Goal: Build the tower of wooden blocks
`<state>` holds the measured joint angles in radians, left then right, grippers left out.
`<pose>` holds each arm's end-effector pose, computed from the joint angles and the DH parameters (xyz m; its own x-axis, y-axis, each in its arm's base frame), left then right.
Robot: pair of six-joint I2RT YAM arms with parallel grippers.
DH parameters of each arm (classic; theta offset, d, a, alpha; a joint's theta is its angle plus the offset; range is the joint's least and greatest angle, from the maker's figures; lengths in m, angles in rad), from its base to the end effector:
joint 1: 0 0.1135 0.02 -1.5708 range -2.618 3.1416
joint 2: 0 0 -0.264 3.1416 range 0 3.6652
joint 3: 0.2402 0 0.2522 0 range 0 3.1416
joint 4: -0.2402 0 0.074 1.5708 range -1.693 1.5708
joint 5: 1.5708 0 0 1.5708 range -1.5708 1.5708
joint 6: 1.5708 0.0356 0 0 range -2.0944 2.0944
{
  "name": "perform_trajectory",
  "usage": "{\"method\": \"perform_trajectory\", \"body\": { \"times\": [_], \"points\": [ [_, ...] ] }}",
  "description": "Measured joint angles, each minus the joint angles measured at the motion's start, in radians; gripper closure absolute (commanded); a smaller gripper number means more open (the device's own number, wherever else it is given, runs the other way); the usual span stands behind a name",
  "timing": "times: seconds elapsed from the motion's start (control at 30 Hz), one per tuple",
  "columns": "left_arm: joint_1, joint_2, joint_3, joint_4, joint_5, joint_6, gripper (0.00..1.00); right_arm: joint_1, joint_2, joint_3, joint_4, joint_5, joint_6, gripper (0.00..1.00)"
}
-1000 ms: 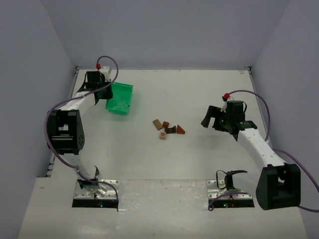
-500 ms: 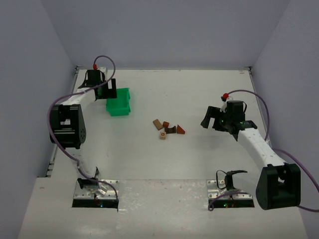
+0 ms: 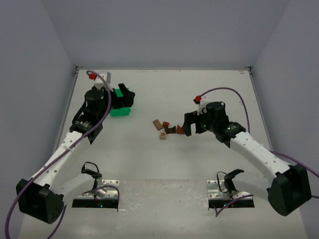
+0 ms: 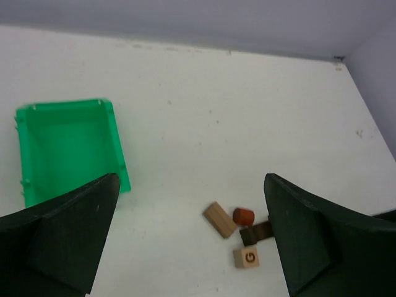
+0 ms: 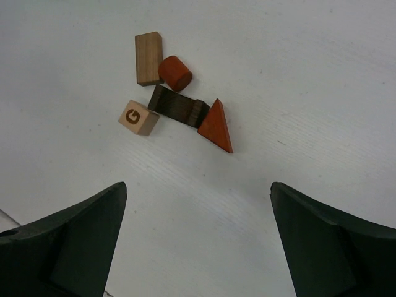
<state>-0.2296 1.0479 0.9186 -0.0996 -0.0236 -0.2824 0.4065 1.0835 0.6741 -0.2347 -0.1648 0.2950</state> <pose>0.2393 -0.0551 0.3453 -0.2694 -0.2231 -0.9368 0.1355 0.9543 -0.2662 0.2110 0.0972 0.2388 -0.6762 0.0212 -0.7365 -0.3281 0.8863 0.3267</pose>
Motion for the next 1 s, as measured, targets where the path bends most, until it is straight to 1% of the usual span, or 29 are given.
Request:
{"method": "perform_trajectory", "body": {
  "times": [0.07, 0.17, 0.23, 0.33, 0.4, 0.43, 0.5, 0.57, 0.6, 0.63, 0.77, 1.0],
  "points": [
    [-0.06, -0.084, -0.121, 0.009, -0.028, -0.032, 0.0, 0.08, 0.035, 0.01, 0.007, 0.068, 0.018, 0.01],
    [-0.057, -0.14, -0.253, 0.003, -0.094, -0.087, 0.0, 0.192, 0.114, 0.03, -0.008, 0.214, 0.089, 0.01],
    [-0.05, -0.146, -0.291, -0.01, -0.125, -0.116, 0.0, 0.261, 0.206, 0.085, -0.038, 0.325, 0.146, 0.01],
    [-0.05, -0.151, -0.301, -0.004, -0.149, -0.148, 0.0, 0.346, 0.349, 0.189, -0.054, 0.45, 0.209, 0.01],
    [-0.05, -0.153, -0.301, 0.012, -0.158, -0.166, 0.0, 0.393, 0.447, 0.28, -0.086, 0.523, 0.242, 0.01],
    [-0.05, -0.152, -0.301, 0.019, -0.163, -0.171, 0.0, 0.412, 0.507, 0.338, -0.1, 0.552, 0.252, 0.03],
    [-0.05, -0.145, -0.301, 0.026, -0.172, -0.181, 0.0, 0.447, 0.606, 0.438, -0.11, 0.598, 0.261, 0.1],
    [-0.05, -0.138, -0.301, 0.028, -0.179, -0.19, 0.0, 0.475, 0.671, 0.508, -0.127, 0.635, 0.265, 0.29],
    [-0.05, -0.136, -0.301, 0.03, -0.183, -0.193, 0.0, 0.486, 0.697, 0.537, -0.136, 0.65, 0.271, 0.35],
    [-0.05, -0.135, -0.302, 0.034, -0.186, -0.196, 0.0, 0.496, 0.721, 0.562, -0.143, 0.662, 0.275, 0.39],
    [-0.05, -0.134, -0.303, 0.055, -0.204, -0.201, 0.0, 0.507, 0.78, 0.616, -0.183, 0.688, 0.296, 0.49],
    [-0.05, -0.134, -0.305, 0.074, -0.21, -0.208, 0.0, 0.505, 0.837, 0.649, -0.275, 0.713, 0.36, 0.6]
  ]
}}
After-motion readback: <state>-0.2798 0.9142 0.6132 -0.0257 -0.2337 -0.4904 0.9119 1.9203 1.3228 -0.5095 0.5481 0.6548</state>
